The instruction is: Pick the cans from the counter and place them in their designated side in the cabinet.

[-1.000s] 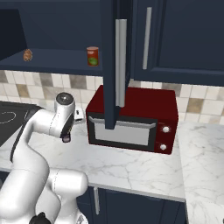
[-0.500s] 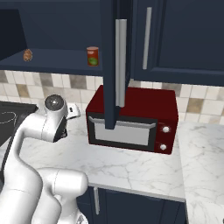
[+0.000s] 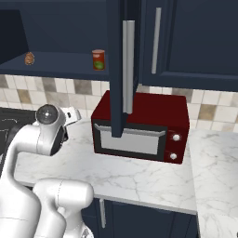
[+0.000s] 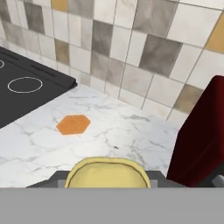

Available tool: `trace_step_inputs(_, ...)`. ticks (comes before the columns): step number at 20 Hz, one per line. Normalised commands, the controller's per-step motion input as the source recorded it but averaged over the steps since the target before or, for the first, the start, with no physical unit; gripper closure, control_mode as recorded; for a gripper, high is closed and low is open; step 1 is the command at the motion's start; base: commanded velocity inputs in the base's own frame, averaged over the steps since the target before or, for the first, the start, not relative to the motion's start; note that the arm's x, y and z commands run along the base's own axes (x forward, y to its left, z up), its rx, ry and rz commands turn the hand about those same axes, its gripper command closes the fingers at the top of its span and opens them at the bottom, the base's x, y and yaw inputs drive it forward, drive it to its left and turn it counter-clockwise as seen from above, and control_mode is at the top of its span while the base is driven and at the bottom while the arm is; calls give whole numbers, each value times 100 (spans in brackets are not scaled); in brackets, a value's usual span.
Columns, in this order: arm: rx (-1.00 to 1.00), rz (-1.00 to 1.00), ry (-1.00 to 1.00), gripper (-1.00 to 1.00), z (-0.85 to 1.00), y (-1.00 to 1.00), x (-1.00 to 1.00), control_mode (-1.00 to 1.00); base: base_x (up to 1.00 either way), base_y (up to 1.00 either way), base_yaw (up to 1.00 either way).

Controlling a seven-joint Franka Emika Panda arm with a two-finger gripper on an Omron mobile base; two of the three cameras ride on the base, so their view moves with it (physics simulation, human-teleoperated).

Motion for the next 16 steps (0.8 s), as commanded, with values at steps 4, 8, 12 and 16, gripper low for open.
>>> trace_step_inputs(4, 0, -3, 7, 100, 48, 0, -29, -100, 0, 0, 0)
trace_step_inputs(8, 0, -3, 10, 100, 51, -1, -27, -100, 0, 0, 0)
trace_step_inputs(12, 0, -3, 4, 100, 54, -3, -27, -100, 0, 0, 0)
trace_step_inputs(16, 1, -4, 1, 100, 61, -4, -19, -100, 0, 0, 0)
